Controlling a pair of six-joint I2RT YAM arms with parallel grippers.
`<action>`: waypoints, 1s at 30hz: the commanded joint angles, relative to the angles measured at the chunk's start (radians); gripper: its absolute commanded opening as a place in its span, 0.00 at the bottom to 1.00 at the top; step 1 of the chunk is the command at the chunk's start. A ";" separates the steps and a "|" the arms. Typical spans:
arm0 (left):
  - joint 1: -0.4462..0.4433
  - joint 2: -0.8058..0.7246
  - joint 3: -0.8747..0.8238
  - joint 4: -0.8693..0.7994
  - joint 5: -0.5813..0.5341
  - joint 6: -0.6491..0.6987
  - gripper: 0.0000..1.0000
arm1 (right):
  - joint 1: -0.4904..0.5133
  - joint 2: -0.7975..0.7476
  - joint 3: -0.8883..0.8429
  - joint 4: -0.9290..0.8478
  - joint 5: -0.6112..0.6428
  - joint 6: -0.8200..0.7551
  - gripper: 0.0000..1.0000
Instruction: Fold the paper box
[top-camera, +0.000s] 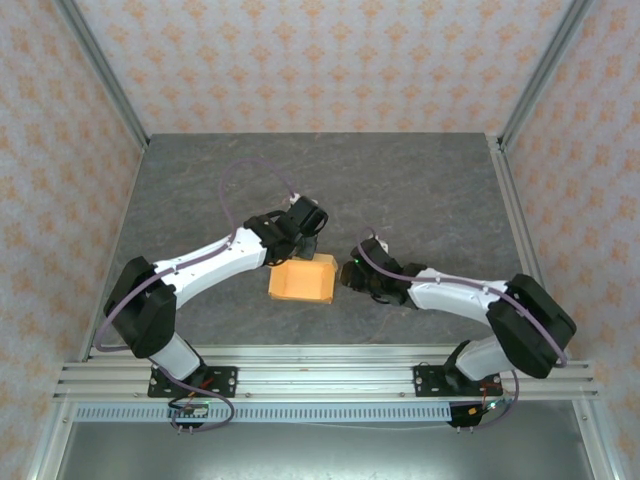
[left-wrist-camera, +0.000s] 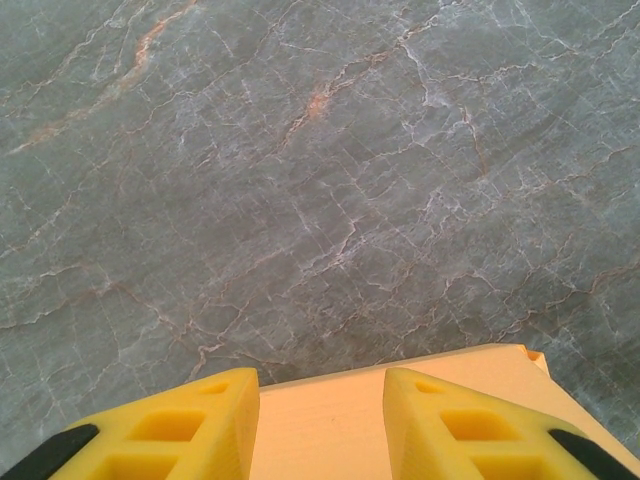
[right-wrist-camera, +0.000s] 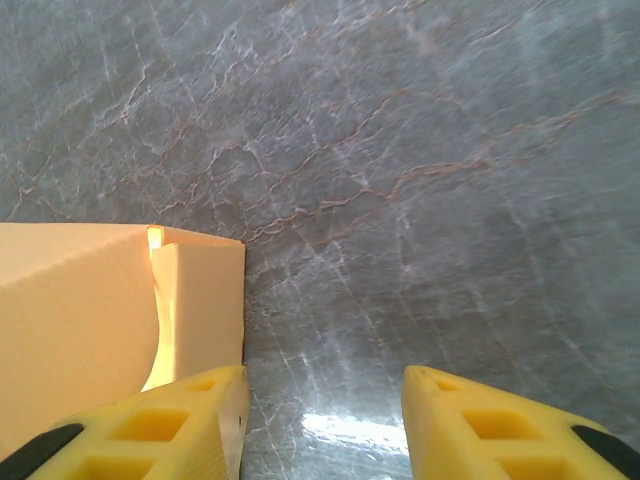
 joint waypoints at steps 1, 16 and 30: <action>-0.007 -0.026 -0.022 0.015 -0.013 -0.027 0.37 | -0.004 0.029 0.037 0.080 -0.041 0.011 0.44; -0.013 -0.030 -0.056 0.046 -0.015 -0.063 0.37 | -0.004 -0.060 0.012 0.072 -0.033 0.018 0.45; -0.006 -0.151 -0.035 -0.017 -0.111 -0.071 0.39 | 0.141 -0.282 -0.150 0.012 0.146 0.063 0.33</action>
